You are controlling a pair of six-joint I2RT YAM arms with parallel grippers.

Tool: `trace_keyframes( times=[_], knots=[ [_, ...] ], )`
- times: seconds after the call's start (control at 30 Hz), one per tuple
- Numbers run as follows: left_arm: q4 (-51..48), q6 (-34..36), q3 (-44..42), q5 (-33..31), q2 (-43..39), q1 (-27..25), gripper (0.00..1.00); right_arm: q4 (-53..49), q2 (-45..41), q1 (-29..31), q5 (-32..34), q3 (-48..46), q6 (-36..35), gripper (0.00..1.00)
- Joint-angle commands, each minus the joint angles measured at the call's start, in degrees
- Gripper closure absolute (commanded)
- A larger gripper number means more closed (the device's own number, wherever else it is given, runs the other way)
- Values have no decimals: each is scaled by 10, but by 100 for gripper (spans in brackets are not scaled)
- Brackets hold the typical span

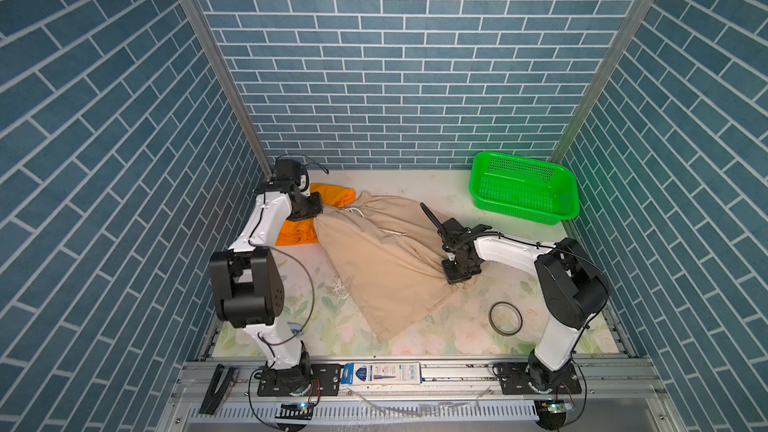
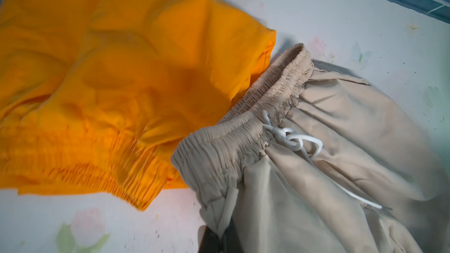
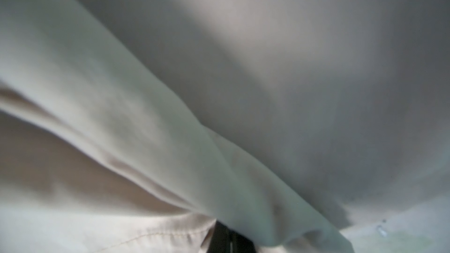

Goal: Fold and stack the shorts

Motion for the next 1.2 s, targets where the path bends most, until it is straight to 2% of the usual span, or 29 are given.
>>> trace_keyframes(
  times=[0.0, 0.17, 0.43, 0.57, 0.63, 0.7, 0.73, 0.77, 0.97, 1.17],
  knots=[
    [0, -42, -89, -45, -70, 6, 100, -42, 24, -19, 31, 16, -55, 100],
    [72, -110, -248, -71, -197, 7, 100, -49, 99, -51, 37, 112, -91, 100],
    [152, -212, -453, -3, -341, 4, 98, -44, 199, -74, 33, 287, -132, 100],
    [170, -228, -513, 2, -353, 1, 63, -57, 238, -79, 25, 357, -151, 83],
    [175, -231, -522, 6, -359, -2, 35, -63, 242, -81, 17, 380, -159, 69],
    [168, -230, -516, -1, -376, -6, 17, -65, 226, -82, -1, 387, -160, 62],
    [152, -223, -503, -11, -383, -6, 6, -64, 203, -81, -16, 382, -156, 60],
    [131, -214, -486, -24, -390, -6, 0, -58, 177, -82, -31, 367, -147, 58],
    [76, -186, -422, -37, -387, -6, 0, -22, -28, -81, -63, 191, -60, 46],
    [60, -177, -414, -27, -381, -4, 0, -12, -251, -78, -99, -43, 57, 45]
  ],
)
